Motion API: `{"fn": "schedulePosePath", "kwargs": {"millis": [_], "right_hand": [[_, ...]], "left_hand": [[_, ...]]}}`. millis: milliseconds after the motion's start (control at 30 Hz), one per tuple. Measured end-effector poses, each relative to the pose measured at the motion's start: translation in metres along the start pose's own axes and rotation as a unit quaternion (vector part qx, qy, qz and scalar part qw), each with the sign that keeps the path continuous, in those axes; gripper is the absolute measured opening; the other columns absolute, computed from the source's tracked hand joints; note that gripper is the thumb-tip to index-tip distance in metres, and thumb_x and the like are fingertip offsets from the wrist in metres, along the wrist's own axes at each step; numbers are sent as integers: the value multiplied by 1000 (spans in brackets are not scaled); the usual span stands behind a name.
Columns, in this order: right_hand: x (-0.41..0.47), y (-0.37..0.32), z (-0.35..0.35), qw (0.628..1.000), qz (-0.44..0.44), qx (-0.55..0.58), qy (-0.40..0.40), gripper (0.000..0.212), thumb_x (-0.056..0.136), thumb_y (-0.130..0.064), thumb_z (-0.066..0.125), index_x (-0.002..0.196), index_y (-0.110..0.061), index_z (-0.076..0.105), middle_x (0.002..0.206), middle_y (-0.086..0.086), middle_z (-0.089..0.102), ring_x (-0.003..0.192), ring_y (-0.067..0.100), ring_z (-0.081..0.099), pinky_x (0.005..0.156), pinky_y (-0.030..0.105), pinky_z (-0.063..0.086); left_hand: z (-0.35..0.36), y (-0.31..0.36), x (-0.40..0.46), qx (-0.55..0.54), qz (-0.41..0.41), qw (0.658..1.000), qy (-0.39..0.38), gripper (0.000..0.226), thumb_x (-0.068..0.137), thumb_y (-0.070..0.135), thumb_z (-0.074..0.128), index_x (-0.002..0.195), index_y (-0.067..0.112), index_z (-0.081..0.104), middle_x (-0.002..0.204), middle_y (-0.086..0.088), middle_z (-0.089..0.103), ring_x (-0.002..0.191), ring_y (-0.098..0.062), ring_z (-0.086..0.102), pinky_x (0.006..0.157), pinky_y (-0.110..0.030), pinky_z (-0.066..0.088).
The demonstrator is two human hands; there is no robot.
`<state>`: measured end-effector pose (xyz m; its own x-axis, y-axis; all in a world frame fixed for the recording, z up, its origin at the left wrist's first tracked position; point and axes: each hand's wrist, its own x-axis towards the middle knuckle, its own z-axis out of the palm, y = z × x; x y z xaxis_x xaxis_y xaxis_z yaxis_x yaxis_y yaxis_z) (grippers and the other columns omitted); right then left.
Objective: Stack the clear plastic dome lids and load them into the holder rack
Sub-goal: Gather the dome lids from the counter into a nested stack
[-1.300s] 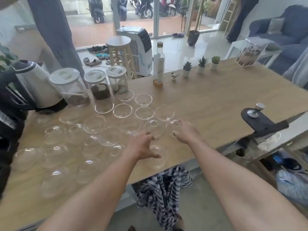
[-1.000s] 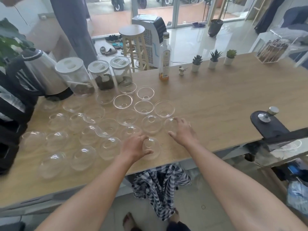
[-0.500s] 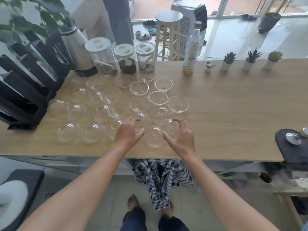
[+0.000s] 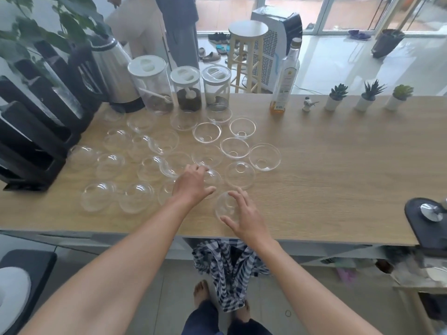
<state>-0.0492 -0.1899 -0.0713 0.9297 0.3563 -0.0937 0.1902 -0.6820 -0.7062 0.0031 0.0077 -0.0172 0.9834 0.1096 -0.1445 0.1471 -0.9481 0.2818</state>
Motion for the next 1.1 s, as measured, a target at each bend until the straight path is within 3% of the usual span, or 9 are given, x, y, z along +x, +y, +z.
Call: {"fn": "schedulePosePath", "kwargs": {"millis": [133, 267, 433, 600, 733, 833, 1000, 1100], "right_hand": [[6, -3, -5, 1000, 14, 4, 2, 75, 89, -48, 75, 153, -30, 41, 174, 0, 19, 162, 22, 12, 127, 46, 25], [5, -3, -12, 999, 24, 20, 21, 80, 84, -56, 76, 154, -33, 43, 173, -1, 23, 160, 20, 18, 123, 43, 29], [12, 5, -26, 989, 62, 40, 130, 57, 100, -58, 54, 146, -24, 54, 158, 1, 51, 149, 19, 43, 122, 48, 38], [34, 7, -51, 974, 81, 38, 207, 43, 104, -42, 57, 139, -17, 62, 140, 2, 66, 134, 20, 55, 109, 32, 40], [55, 6, -63, 973, 76, 32, 214, 36, 103, -36, 61, 132, -16, 68, 130, 3, 72, 125, 24, 60, 100, 27, 38], [69, 3, -69, 971, 72, 37, 223, 32, 102, -33, 64, 127, -15, 71, 124, 4, 74, 118, 26, 63, 96, 30, 42], [76, -1, -72, 968, 66, 47, 237, 28, 101, -32, 65, 122, -16, 73, 120, 3, 75, 113, 25, 65, 98, 42, 51], [73, 1, -68, 974, 54, 21, 218, 27, 100, -30, 67, 121, -15, 73, 119, 4, 75, 115, 27, 65, 99, 43, 51]], "left_hand": [[8, -4, 10, 17, 4, 1000, -6, 74, 81, 48, 80, 144, 22, 50, 136, -2, 52, 131, -22, 43, 96, -37, 48], [13, -13, 14, 24, 12, 1000, -8, 79, 77, 47, 84, 144, 25, 49, 134, -3, 54, 128, -23, 44, 96, -37, 48], [1, -16, 13, -13, 26, 1000, 5, 77, 74, 50, 85, 140, 26, 54, 130, -3, 59, 126, -22, 46, 97, -36, 47], [-26, -5, 0, -79, 57, 995, 29, 75, 72, 49, 87, 137, 26, 58, 125, -3, 58, 125, -22, 49, 101, -35, 44], [-34, 11, -14, -117, 110, 987, 24, 74, 69, 51, 87, 134, 27, 60, 120, 0, 56, 110, -17, 59, 93, -30, 50], [-22, 21, -27, -130, 142, 981, -14, 73, 71, 49, 86, 135, 28, 58, 119, 4, 51, 103, -14, 60, 92, -30, 53], [11, 15, -40, -110, 178, 975, -76, 74, 75, 48, 85, 139, 30, 53, 129, 4, 47, 113, -13, 56, 97, -26, 53], [22, 6, -42, -108, 173, 976, -73, 74, 77, 47, 83, 142, 30, 52, 132, 3, 46, 115, -14, 55, 90, -20, 50]]}}
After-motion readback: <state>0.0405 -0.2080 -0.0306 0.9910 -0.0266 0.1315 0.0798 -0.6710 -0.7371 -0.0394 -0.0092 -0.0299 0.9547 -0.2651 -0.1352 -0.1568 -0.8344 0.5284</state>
